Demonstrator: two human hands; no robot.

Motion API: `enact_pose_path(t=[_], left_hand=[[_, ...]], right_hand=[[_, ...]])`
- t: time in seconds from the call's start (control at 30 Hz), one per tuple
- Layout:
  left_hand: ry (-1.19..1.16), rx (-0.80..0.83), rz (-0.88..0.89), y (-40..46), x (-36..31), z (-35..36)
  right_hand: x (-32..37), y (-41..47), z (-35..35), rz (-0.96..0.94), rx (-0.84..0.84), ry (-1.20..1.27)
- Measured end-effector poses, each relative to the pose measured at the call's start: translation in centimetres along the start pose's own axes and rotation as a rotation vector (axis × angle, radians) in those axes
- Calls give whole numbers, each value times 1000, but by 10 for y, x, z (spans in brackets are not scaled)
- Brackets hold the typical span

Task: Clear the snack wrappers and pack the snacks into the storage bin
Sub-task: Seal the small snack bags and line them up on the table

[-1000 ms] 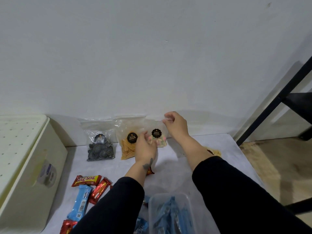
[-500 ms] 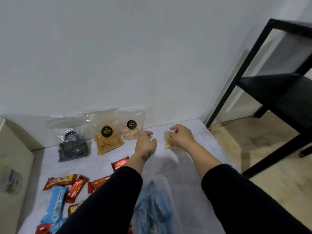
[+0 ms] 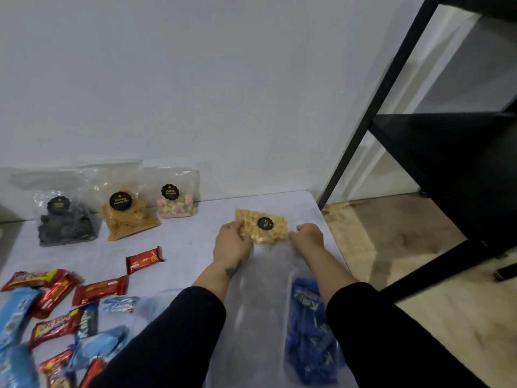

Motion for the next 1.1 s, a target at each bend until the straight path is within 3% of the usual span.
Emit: enact_pose_path(t=[0.17,0.37,0.6,0.77,1.1], left_hand=[[-21,-42,-25,-11,3,4],[-33,-75,-66,-23,-6,-3],[-288,-191,133,-35,-58,-42],[-412,-235,154,-35,-58,-52],[-467,-190,111,-27,-59,-43]], right_hand=[[2,6,-10,25,-33,260],[68,0,-36,-236,38,450],[128,-36,-43,-579,296,180],[121,-41,-58,-659,204,96],[92,-30,-71,-604,151,-60]])
Point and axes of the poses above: each hand's wrist, its own y-axis towards the middle knuckle, its own z-axis out of the palm, x = y × z, the point moved 6 cm from there along y, towards the middle knuckle, and after that the axes turned 11 degrees about -z, right-handed, at the moved point
